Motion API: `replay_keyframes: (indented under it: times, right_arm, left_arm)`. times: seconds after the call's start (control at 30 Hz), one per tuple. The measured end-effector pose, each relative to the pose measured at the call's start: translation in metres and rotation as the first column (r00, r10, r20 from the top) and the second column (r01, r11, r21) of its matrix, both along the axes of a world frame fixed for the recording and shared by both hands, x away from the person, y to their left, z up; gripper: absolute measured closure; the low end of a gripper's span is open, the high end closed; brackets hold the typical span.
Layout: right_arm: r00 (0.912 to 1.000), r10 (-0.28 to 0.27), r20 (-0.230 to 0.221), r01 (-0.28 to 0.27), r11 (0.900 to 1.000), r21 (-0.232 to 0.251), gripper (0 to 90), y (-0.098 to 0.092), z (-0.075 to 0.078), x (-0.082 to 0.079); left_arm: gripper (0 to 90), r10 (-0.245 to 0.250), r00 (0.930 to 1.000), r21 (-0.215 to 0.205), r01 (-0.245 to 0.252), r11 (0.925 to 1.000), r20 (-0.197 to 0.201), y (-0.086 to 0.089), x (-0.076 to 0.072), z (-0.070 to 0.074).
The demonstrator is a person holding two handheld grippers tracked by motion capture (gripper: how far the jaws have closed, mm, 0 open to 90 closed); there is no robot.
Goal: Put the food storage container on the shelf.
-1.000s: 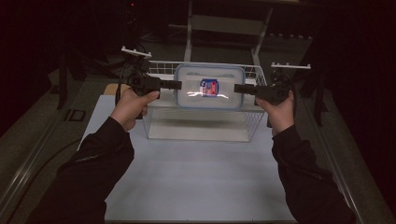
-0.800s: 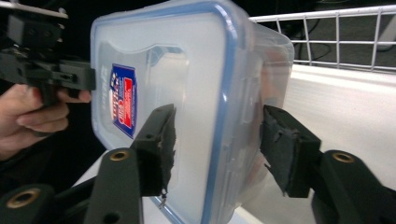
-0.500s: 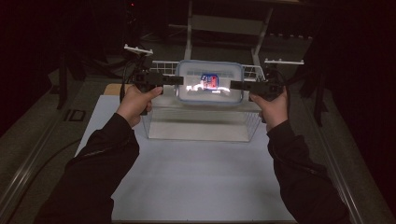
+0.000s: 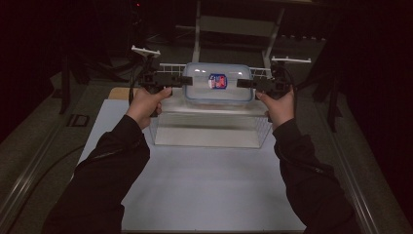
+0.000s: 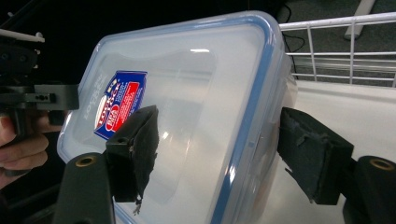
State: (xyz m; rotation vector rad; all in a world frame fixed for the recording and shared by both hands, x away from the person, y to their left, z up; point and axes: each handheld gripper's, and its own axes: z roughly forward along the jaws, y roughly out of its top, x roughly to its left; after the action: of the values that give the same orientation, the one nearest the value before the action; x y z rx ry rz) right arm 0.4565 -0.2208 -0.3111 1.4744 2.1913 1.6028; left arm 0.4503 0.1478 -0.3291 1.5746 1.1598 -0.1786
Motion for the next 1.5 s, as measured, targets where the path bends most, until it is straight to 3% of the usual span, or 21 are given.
replay_keyframes:
  times: [0.13, 0.27, 0.33, 0.43, 0.5, 0.57, 0.63, 0.7, 0.77, 0.87, 0.93, 0.97, 1.03, 1.07, 1.13, 1.2, 1.27, 1.3, 1.4, 1.5]
  right_arm:
    - [0.9995, -0.027, -0.015, 0.027, 1.000, 0.001, 31.5, 0.000, -0.002, 0.007]
    - [0.9985, -0.046, -0.028, 0.046, 0.999, -0.003, 32.9, -0.002, -0.004, 0.013]
    - [0.9988, -0.048, -0.006, 0.048, 0.999, -0.022, 33.5, -0.001, -0.002, 0.013]
    - [0.9988, -0.040, 0.028, 0.041, 0.999, -0.031, 32.6, -0.002, 0.004, 0.008]
    - [0.9985, -0.024, 0.050, 0.026, 0.999, -0.033, 32.4, -0.003, 0.010, 0.004]
    - [0.9971, -0.011, 0.075, 0.013, 0.999, -0.031, 32.3, -0.003, 0.016, -0.004]
    - [0.9940, 0.007, 0.109, -0.002, 0.999, -0.048, 32.3, -0.001, 0.020, -0.012]
    - [0.9888, 0.032, 0.146, -0.025, 0.998, -0.049, 32.3, 0.002, 0.024, -0.022]
    - [0.9827, 0.067, 0.173, -0.057, 0.996, -0.063, 32.3, 0.006, 0.025, -0.033]
    - [0.9755, 0.105, 0.194, -0.090, 0.992, -0.084, 32.3, 0.012, 0.023, -0.046]
    - [0.9713, 0.133, 0.197, -0.119, 0.989, -0.083, 30.5, 0.016, 0.020, -0.054]
    - [0.9678, 0.143, 0.207, -0.127, 0.988, -0.088, 29.5, 0.017, 0.017, -0.059]
    - [0.9636, 0.161, 0.213, -0.147, 0.986, -0.078, 26.4, 0.018, 0.014, -0.065]
    - [0.9619, 0.161, 0.221, -0.149, 0.986, -0.072, 23.3, 0.018, 0.011, -0.068]
    - [0.9487, 0.197, 0.247, -0.186, 0.980, -0.068, 13.3, 0.017, 0.007, -0.076]
    - [0.9442, 0.197, 0.264, -0.187, 0.980, -0.061, 13.7, 0.016, 0.004, -0.082]
    - [0.9335, 0.218, 0.284, -0.211, 0.976, -0.056, 13.5, 0.015, 0.000, -0.088]
    - [0.9271, 0.227, 0.298, -0.219, 0.974, -0.061, 13.5, 0.014, -0.002, -0.092]
    - [0.9207, 0.225, 0.319, -0.216, 0.974, -0.065, 13.6, 0.012, -0.007, -0.099]
    - [0.9175, 0.231, 0.324, -0.220, 0.973, -0.070, 13.8, 0.010, -0.013, -0.107]
  left_arm:
    - [46.7, 0.036, 0.9993, 0.033, -0.036, 0.9988, -0.002, -0.001, 0.004, 0.000]
    - [48.3, 0.036, 0.9993, 0.038, -0.036, 0.9986, 0.008, -0.002, 0.007, -0.001]
    - [46.5, 0.035, 0.9993, 0.047, -0.036, 0.9983, 0.012, -0.002, 0.006, -0.001]
    - [40.7, 0.045, 0.9975, 0.047, -0.048, 0.9978, 0.054, 0.000, 0.001, 0.000]
    - [37.4, 0.040, 0.9935, 0.048, -0.046, 0.9978, 0.106, 0.001, -0.005, 0.003]
    - [33.1, 0.004, 0.9909, 0.037, -0.009, 0.9993, 0.134, 0.002, -0.011, 0.004]
    - [27.5, 0.002, 0.9831, 0.056, -0.013, 0.9984, 0.183, 0.002, -0.019, 0.007]
    - [25.7, -0.005, 0.9748, 0.040, -0.004, 0.9992, 0.223, 0.003, -0.029, 0.009]
    - [15.8, -0.013, 0.9671, 0.045, 0.002, 0.9990, 0.254, 0.003, -0.037, 0.010]
    - [12.7, -0.040, 0.9506, 0.059, 0.023, 0.9980, 0.308, 0.002, -0.050, 0.011]
    - [2.7, -0.064, 0.9414, 0.067, 0.044, 0.9968, 0.331, 0.000, -0.059, 0.009]
    - [1.7, -0.070, 0.9346, 0.062, 0.052, 0.9968, 0.349, -0.001, -0.063, 0.008]
    - [1.5, -0.084, 0.9251, 0.091, 0.054, 0.9944, 0.370, -0.003, -0.071, 0.007]
    - [0.9, -0.093, 0.9142, 0.102, 0.057, 0.9932, 0.394, -0.005, -0.077, 0.005]
    - [0.9, -0.112, 0.9036, 0.120, 0.068, 0.9905, 0.414, -0.007, -0.084, 0.003]
    - [0.9, -0.121, 0.8921, 0.134, 0.069, 0.9885, 0.435, -0.010, -0.091, 0.001]
    - [0.9, -0.142, 0.8809, 0.147, 0.083, 0.9856, 0.452, -0.014, -0.100, -0.001]
    - [0.9, -0.146, 0.8775, 0.149, 0.087, 0.9851, 0.457, -0.015, -0.102, -0.002]
    - [0.9, -0.164, 0.8665, 0.159, 0.100, 0.9823, 0.471, -0.019, -0.113, -0.008]
    - [0.9, -0.189, 0.8639, 0.175, 0.119, 0.9774, 0.467, -0.022, -0.124, -0.017]
